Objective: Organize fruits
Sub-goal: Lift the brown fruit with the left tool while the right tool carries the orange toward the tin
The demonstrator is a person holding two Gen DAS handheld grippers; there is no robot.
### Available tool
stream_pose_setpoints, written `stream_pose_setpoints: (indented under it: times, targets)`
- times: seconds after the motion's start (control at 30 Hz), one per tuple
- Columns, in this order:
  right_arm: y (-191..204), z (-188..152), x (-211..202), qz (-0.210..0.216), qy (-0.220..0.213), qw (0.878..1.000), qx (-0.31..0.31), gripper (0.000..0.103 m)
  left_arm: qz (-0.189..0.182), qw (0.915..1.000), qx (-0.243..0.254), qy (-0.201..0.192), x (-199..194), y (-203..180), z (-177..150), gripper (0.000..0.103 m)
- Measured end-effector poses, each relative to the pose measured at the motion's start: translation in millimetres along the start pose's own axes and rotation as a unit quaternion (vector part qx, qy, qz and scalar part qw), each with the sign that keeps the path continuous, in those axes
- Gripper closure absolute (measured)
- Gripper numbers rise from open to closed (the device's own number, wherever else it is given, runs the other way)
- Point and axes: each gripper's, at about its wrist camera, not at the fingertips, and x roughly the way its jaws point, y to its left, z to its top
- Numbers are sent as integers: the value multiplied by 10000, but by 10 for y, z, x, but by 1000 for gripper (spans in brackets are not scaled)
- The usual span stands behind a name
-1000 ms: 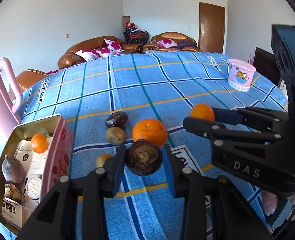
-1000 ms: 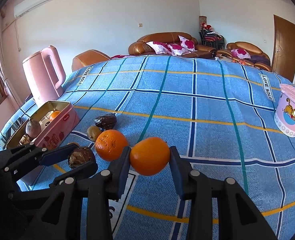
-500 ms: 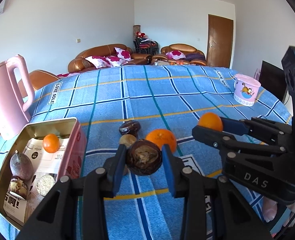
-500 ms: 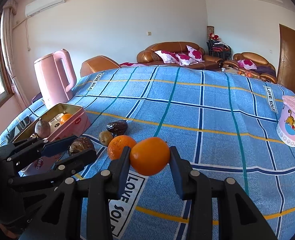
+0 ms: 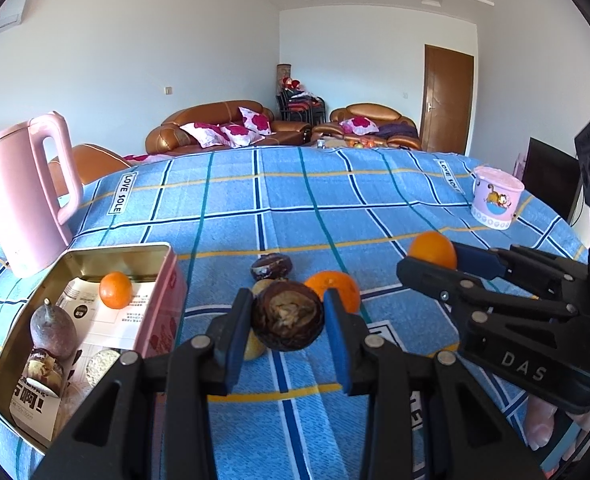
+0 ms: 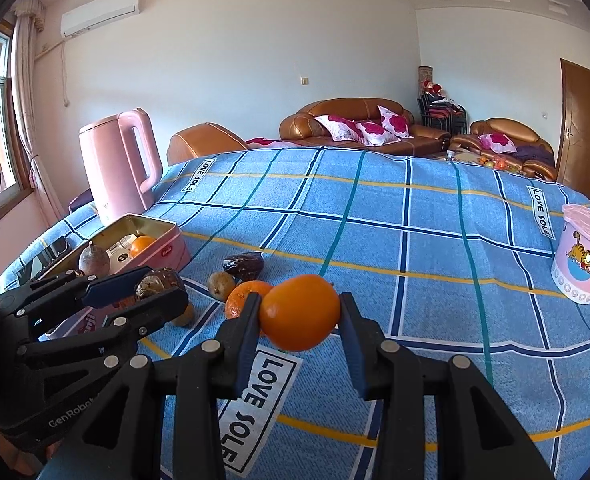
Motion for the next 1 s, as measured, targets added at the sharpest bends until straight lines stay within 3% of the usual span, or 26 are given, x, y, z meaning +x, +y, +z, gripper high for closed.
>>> stream_pose_setpoints:
  times: [1.0]
  targets:
    - [76, -36, -302, 68, -784, 9966, -239, 63, 152, 9982, -168, -559, -215, 72, -23, 66]
